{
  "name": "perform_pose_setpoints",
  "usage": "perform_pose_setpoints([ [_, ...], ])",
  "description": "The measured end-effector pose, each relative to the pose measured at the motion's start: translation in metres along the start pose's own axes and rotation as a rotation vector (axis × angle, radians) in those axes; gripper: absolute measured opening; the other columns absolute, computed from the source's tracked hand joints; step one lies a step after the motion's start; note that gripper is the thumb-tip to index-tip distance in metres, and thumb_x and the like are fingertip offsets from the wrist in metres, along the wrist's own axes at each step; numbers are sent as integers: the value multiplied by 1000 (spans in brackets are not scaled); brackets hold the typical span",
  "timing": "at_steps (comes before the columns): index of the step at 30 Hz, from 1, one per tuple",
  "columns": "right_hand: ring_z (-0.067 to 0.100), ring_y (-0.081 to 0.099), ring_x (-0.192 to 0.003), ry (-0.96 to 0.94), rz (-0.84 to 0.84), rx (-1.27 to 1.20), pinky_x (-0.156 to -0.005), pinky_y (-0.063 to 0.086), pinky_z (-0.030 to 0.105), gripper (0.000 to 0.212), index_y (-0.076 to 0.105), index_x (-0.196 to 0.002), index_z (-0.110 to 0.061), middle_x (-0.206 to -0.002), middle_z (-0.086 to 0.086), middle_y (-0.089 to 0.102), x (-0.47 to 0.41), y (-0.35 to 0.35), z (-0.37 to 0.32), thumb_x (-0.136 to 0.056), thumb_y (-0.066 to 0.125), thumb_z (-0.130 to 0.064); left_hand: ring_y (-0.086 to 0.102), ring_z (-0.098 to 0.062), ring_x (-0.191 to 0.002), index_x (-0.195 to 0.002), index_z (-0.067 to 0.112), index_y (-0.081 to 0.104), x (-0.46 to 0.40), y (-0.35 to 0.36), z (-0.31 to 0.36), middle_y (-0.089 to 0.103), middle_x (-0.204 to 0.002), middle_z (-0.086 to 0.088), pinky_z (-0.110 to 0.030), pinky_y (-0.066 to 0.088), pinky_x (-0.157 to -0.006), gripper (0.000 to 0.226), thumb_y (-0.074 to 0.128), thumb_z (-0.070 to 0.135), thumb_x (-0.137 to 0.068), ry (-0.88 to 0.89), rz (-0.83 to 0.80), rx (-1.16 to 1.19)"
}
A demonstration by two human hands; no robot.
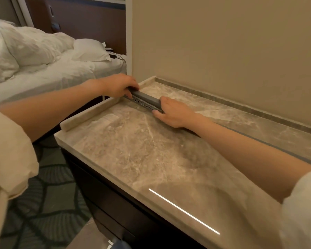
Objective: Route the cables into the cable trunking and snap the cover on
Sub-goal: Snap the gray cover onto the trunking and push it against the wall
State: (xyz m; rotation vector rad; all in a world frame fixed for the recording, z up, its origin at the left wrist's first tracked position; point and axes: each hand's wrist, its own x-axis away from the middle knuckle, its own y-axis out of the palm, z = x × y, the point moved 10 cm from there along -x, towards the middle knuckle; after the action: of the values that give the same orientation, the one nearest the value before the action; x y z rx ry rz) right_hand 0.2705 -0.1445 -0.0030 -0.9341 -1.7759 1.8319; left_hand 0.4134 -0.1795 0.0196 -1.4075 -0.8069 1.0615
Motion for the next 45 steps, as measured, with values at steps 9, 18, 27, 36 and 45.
perform_pose_setpoints([
  [9,24,49,-72,29,-4,-100,-61,35,35,41,41,-102,-7,-91,9,57,-61,15,-18,-95,38,-47,60,-19,-90,-104,15,70,-6,-13,-40,70,-100,-4,-29,45,-80,33,78,16,-72,-90,-207,-19],
  [18,26,50,-71,7,30,-236,-61,38,36,29,46,-87,-7,-81,11,55,-93,3,-41,-97,43,-34,57,-14,-88,-106,13,69,-14,-11,-58,70,-103,-4,-25,42,-79,34,77,12,-72,-111,-258,-28],
  [27,35,54,-83,-56,151,-75,-62,31,35,33,51,-101,3,-98,21,56,-90,-6,-55,-100,38,-27,55,-12,-80,-101,16,71,-9,-18,-52,70,-94,-1,-23,39,-72,29,77,17,-72,-68,-223,-63],
  [36,23,40,-70,-70,105,-64,-58,30,35,29,44,-103,-3,-101,19,57,-89,3,-55,-100,35,-30,53,-13,-73,-101,15,72,10,-25,-46,72,-91,-3,-22,34,-63,27,71,11,-75,-24,1,-62],
  [45,27,49,-67,-67,21,85,-56,35,34,42,40,-112,-5,-98,16,63,-98,16,-57,-94,45,-42,58,-22,-83,-109,11,70,19,-20,-51,67,-97,-7,-29,40,-71,33,70,7,-76,-4,136,-43],
])
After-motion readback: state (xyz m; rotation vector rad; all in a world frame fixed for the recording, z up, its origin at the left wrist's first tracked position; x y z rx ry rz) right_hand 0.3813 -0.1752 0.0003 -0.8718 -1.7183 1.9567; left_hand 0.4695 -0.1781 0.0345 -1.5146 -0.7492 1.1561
